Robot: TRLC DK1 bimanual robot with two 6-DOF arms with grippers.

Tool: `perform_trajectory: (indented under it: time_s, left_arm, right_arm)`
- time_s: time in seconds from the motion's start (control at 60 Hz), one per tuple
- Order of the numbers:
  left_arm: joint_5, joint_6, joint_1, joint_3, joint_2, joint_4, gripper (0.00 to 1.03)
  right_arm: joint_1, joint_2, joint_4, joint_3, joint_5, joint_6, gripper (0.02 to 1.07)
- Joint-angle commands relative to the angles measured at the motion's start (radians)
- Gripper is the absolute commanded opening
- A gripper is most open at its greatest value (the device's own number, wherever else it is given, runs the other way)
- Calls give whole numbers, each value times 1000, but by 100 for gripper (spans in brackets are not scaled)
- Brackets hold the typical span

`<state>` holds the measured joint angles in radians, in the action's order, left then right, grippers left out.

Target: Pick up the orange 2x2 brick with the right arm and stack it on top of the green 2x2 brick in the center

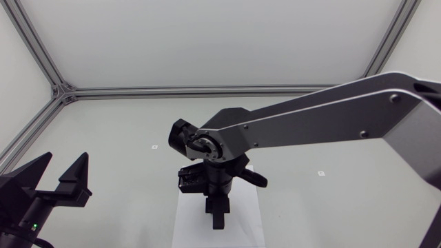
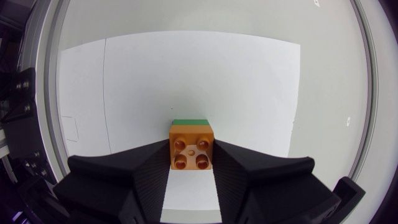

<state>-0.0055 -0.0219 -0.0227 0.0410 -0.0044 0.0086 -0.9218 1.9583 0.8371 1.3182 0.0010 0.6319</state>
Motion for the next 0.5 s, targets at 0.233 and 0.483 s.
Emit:
perform_trajectory:
  time_s: [0.233, 0.483]
  left_arm:
    - [4, 13, 3, -41, -8, -15, 99]
    - [4, 13, 3, -41, -8, -15, 99]
  right_arm:
    - [-9, 1, -3, -47, 2, 8, 40]
    - [-9, -1, -3, -47, 1, 0, 40]
